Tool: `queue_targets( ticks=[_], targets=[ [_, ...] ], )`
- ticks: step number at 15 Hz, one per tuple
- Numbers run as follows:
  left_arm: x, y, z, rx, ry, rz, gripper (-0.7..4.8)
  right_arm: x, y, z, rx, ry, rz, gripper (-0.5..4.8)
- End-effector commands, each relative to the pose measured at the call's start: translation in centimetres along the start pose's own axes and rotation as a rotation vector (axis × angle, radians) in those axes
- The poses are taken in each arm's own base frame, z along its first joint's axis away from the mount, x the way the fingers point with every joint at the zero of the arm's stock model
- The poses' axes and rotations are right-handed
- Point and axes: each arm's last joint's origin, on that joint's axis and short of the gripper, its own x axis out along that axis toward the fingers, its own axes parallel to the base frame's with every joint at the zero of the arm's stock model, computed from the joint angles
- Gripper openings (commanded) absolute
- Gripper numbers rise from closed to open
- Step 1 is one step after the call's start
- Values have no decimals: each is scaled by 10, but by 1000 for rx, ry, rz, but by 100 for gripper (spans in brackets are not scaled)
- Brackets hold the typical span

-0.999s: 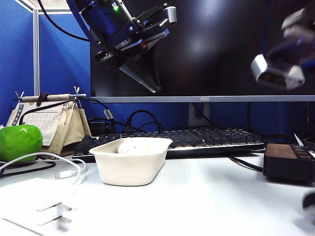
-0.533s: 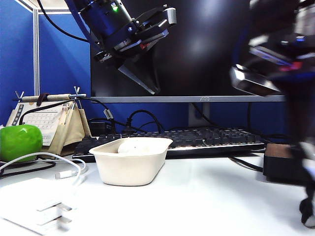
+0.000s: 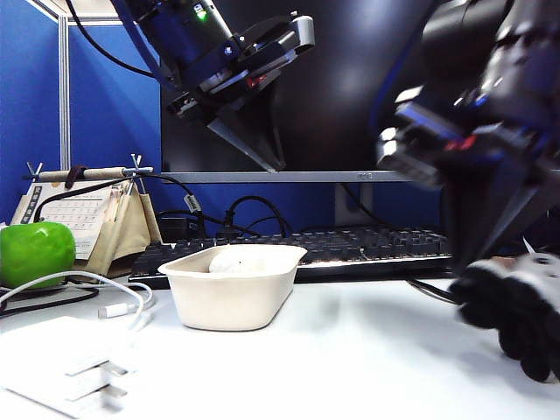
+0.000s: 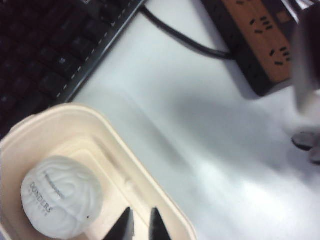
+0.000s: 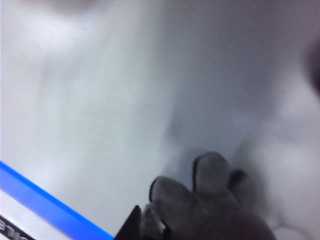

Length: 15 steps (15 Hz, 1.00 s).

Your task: Place the tilting octopus upright.

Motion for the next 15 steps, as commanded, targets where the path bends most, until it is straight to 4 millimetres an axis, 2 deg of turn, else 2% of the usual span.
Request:
queue_targets(
  ticks=[1,5,13,15],
  targets=[
    [-2,-1,1,1,-4,-7,57,3,1,5,-9,-18,26,-2],
    [-2,-1,2,5,-7,-6,57,3,4,6,-12,-18,125,-2],
    [-2,-1,1,5,-5,-5,57,2,8,1,-14,10,121,-2],
    [-2,-1,1,5,-5,-5,57,-3,9,5,-42,-62,93,-1]
  ],
)
